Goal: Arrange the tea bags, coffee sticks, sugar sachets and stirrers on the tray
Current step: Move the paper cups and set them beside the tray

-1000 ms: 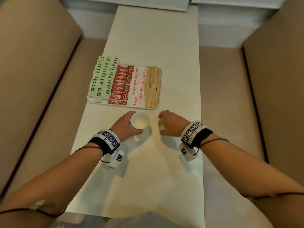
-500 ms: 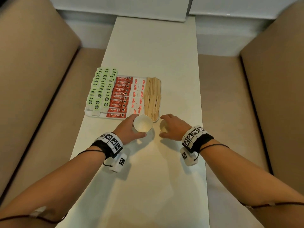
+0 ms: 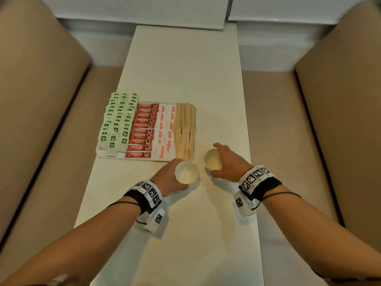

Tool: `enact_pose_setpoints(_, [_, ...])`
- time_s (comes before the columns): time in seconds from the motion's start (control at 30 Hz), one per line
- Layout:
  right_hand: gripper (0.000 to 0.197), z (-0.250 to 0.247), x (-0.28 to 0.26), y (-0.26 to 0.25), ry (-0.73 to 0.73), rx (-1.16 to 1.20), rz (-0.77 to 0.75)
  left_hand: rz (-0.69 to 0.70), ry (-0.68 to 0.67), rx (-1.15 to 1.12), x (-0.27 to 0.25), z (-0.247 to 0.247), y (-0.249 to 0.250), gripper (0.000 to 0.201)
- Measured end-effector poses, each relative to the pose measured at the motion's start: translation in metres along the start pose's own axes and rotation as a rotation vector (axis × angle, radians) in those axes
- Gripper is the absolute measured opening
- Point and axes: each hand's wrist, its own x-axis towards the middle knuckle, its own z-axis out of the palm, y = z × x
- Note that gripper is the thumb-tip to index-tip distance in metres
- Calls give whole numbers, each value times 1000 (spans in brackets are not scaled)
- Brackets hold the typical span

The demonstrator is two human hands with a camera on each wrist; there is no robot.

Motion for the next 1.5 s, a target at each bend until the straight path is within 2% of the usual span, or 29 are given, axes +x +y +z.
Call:
enact_pose_setpoints(0.13, [99, -8, 10, 6, 35, 101, 38, 40, -38, 32, 7, 1, 7, 79])
enact_pose_setpoints(0.43, [95, -27, 43, -1, 80, 155, 19, 96, -155, 175, 23, -10, 15, 83])
enact_pose_setpoints(0.6, [94, -31, 58, -4, 83, 149, 8, 81, -265, 268, 29, -19, 8, 99])
enact_pose_setpoints(0.7, [94, -33, 65, -3, 71, 138, 8, 110, -331, 323, 31, -33, 14, 87])
enact_pose_setpoints(0.87, [93, -38, 77, -1, 67, 124, 18, 144, -153, 339, 54, -66, 23, 56])
enact_pose_setpoints(1.03, [94, -39, 92, -2, 73, 132, 30, 145, -44, 183, 95, -84, 44, 49])
enact_pose_setpoints(1.2, [102, -35, 104, -3, 92, 210, 31, 99, -33, 161, 129, -68, 60, 54])
enact_pose_setpoints(1.3, [107, -38, 103, 7, 88, 257, 44, 120, -46, 182, 143, -65, 63, 47])
enact_pose_setpoints(1.37, [103, -38, 99, 16, 69, 302, 83, 129, -59, 199, 150, -67, 63, 42])
enact_pose_setpoints(1.5, [79, -35, 100, 25, 27, 483, 109, 140, -73, 177, 162, -71, 66, 35])
